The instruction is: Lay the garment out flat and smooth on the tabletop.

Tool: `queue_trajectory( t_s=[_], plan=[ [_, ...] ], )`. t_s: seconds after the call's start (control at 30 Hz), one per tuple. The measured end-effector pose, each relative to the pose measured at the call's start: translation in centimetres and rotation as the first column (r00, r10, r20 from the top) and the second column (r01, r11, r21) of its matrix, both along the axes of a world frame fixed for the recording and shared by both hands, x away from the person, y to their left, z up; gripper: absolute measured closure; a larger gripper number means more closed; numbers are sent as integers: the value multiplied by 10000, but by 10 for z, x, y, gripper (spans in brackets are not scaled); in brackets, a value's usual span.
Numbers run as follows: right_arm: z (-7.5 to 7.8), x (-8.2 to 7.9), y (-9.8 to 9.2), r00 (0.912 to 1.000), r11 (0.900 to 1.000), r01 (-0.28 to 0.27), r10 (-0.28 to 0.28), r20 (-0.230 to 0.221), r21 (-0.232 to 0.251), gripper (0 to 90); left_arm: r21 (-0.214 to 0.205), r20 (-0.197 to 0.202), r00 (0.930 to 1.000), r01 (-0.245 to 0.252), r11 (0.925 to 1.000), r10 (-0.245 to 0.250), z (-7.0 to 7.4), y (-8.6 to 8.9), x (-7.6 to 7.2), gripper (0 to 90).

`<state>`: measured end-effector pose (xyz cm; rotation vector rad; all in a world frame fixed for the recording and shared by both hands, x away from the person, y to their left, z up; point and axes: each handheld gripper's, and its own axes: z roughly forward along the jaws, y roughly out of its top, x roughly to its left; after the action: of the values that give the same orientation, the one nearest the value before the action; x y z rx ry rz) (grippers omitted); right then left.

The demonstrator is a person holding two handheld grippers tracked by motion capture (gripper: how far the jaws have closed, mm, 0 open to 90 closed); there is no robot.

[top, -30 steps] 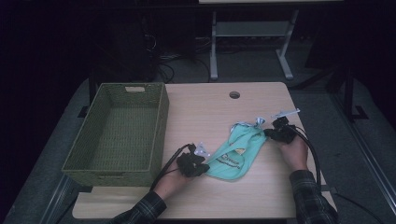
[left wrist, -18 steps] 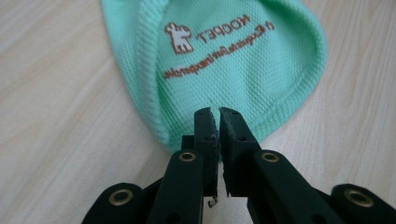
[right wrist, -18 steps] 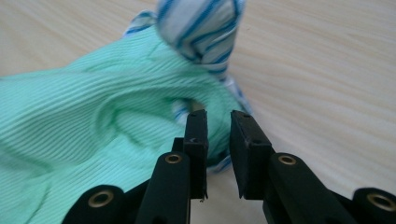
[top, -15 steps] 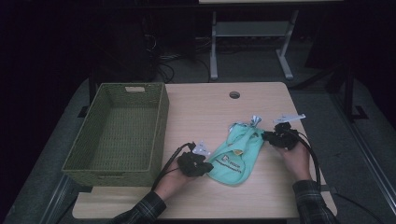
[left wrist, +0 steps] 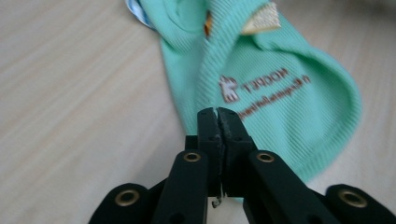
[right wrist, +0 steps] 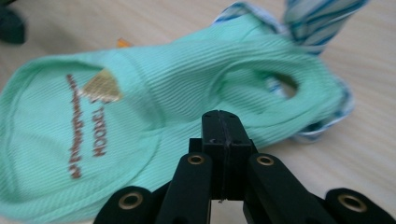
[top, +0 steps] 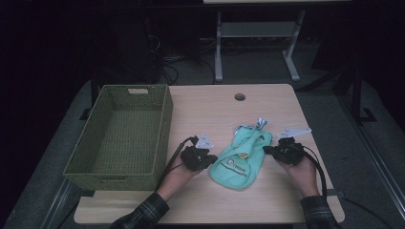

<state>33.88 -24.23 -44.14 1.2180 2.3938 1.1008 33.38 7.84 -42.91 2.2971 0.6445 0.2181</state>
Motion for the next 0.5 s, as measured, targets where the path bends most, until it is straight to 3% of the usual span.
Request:
queue_trajectory(
  t_s=[0.17, 0.4, 0.5],
  plan=[
    [-2, -10, 9, 9996, 9996, -289, 289, -29, -61, 900, 86, 167, 9997, -167, 9998, 165, -3, -8, 18, 894],
    [-9, -22, 19, 9979, 9977, -631, 627, -183, -235, 900, 66, -15, 9999, -114, 9999, 114, -12, -23, 38, 895],
    [-15, -25, 24, 9964, 9970, -716, 702, -470, -291, 900, 250, 5, 10000, -51, 9997, 51, -17, -31, 44, 894]
  ],
)
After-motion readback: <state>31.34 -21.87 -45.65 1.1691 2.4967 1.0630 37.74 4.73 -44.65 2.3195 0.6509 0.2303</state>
